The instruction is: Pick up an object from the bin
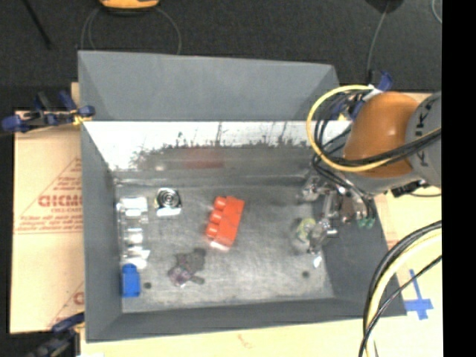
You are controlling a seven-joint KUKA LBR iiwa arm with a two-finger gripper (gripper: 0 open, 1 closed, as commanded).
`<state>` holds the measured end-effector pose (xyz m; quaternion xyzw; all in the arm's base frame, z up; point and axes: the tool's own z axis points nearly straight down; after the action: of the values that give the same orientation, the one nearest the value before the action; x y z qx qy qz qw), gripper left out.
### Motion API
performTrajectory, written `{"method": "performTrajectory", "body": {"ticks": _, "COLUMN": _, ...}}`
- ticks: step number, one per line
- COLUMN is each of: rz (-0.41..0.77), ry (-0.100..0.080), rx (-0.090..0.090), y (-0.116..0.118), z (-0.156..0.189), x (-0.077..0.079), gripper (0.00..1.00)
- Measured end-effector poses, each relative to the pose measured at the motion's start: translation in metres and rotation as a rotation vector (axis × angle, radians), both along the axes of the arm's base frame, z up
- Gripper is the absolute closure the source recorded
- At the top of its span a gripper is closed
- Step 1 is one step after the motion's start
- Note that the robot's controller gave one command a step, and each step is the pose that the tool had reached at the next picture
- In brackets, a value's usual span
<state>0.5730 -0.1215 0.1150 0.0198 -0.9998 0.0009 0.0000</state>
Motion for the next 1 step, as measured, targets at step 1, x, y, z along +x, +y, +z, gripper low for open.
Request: {"method": "performTrajectory", "body": {"ticks": 1, "rz": 0.362, "ry": -0.011, "rx": -0.003, "y": -0.0216, "z": -0.0410, "x": 0.0151, "gripper": 0.00}}
